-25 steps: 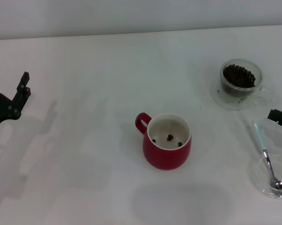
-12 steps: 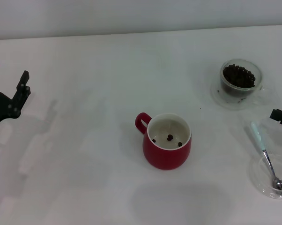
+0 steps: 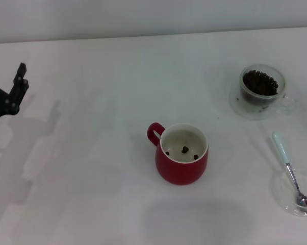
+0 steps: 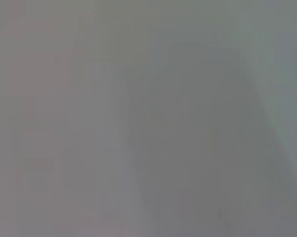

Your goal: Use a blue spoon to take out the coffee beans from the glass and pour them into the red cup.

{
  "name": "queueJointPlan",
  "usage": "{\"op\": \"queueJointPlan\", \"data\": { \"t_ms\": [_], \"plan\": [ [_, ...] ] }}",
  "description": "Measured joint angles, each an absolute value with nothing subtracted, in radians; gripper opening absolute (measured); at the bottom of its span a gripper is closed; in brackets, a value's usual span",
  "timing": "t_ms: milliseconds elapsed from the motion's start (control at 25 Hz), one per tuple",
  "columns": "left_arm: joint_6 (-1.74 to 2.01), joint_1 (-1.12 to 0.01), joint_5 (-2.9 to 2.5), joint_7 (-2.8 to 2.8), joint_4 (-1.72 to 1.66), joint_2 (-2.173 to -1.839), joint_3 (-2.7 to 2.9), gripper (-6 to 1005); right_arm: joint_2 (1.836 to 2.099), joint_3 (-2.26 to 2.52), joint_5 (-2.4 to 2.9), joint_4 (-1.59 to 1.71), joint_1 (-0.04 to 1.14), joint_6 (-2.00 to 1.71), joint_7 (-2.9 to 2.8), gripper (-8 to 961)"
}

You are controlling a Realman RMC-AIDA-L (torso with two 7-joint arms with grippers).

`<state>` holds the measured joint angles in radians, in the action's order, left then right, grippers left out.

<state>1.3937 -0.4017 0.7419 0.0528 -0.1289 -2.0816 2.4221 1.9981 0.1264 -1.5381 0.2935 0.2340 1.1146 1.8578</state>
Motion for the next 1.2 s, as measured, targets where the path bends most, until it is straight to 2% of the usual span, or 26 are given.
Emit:
{"op": "queueJointPlan", "data": {
  "t_ms": [480,840,1200],
  "plan": [
    [1.386,-0.427,0.86,0.058,-0.164,-2.085,2.422,647,1.999,0.081,-1.716,0.274,0.271,1.049,2.223,169],
    [1.387,-0.431,0.916,0.055,-0.167,-2.085,2.422,646,2.001,0.088,-1.742,0.211,0.275,1.194,2.622,170],
    [1.384,-0.432,0.943,0.052,-0.184,-2.085,2.422,646,2.002,0.08,-1.742,0.184,0.28,1.249,2.702,170]
  ]
}}
